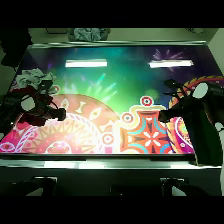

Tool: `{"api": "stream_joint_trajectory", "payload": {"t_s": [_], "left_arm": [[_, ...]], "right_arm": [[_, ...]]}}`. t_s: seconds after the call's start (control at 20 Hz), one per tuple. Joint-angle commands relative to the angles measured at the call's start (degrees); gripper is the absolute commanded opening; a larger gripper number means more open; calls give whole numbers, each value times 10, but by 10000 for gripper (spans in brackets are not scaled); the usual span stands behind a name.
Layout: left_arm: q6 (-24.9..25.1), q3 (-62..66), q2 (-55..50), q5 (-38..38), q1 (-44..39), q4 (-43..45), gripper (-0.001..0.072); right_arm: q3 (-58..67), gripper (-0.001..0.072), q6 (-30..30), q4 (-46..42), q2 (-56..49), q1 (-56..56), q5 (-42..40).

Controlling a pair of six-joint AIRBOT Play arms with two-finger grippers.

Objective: Fold the shirts.

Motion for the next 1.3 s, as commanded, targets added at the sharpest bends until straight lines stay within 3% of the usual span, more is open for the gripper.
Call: {"api": "stream_joint_trajectory", "payload": {"t_s": [0.0,0.85,1.05,1.1,1.15,1.25], "left_arm": [[0,0,0,0,0,0,598],[0,0,0,1,0,0,598],[0,0,-7,68,-2,-7,599],[2,0,-8,72,-3,-5,626],[8,4,-8,79,-2,0,720],[6,46,-21,96,27,47,720]], "right_arm": [[0,674,0,0,0,0,0],[0,674,2,0,0,0,-11],[0,674,-2,0,0,0,-45],[0,674,-6,0,0,0,-52],[0,674,-7,0,0,0,-59],[0,674,-7,0,0,0,-66]]}}
